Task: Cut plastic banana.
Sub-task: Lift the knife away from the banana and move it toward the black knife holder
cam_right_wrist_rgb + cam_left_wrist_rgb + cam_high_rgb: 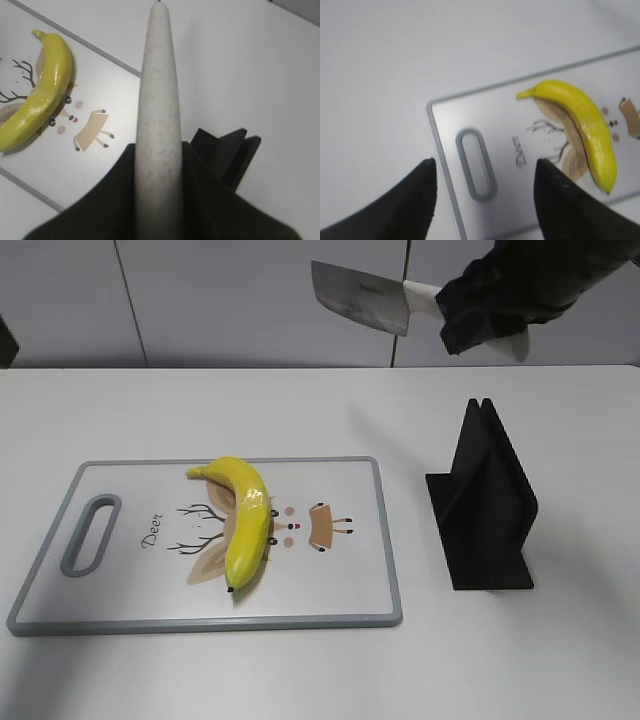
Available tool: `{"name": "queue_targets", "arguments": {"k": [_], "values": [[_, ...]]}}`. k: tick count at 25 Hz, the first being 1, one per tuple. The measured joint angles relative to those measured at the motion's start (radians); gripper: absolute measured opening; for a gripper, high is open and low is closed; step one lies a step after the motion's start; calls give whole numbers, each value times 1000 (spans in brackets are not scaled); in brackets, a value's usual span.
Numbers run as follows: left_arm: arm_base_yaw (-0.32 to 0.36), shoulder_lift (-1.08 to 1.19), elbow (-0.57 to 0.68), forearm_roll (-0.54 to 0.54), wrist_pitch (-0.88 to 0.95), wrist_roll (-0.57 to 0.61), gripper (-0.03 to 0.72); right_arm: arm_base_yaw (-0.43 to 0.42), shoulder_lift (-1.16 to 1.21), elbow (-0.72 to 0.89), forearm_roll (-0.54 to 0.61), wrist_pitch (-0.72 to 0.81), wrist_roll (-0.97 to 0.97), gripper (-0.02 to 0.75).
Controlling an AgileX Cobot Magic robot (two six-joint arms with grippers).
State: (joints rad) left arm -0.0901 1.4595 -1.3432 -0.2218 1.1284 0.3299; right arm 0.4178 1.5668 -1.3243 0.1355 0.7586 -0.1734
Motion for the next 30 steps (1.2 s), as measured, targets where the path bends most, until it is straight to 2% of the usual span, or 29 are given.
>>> {"name": "queue_targets", "arguments": {"k": [5,11,17,24,30], "values": [[19,-34,58,-1,79,-36,577,0,-76,52,-18,40,130,166],[19,-216,269,-7,72,-46,576,0,-262,313,-95,-95,366,166],[19,-509,499,5,-65,-47,576,0,-415,493,-241,-207,599,166],[19,-907,725,5,-208,-47,565,0,-432,569,-270,-228,652,166],[19,-1204,818,5,-224,-47,561,0,-432,581,-285,-228,656,166]]}}
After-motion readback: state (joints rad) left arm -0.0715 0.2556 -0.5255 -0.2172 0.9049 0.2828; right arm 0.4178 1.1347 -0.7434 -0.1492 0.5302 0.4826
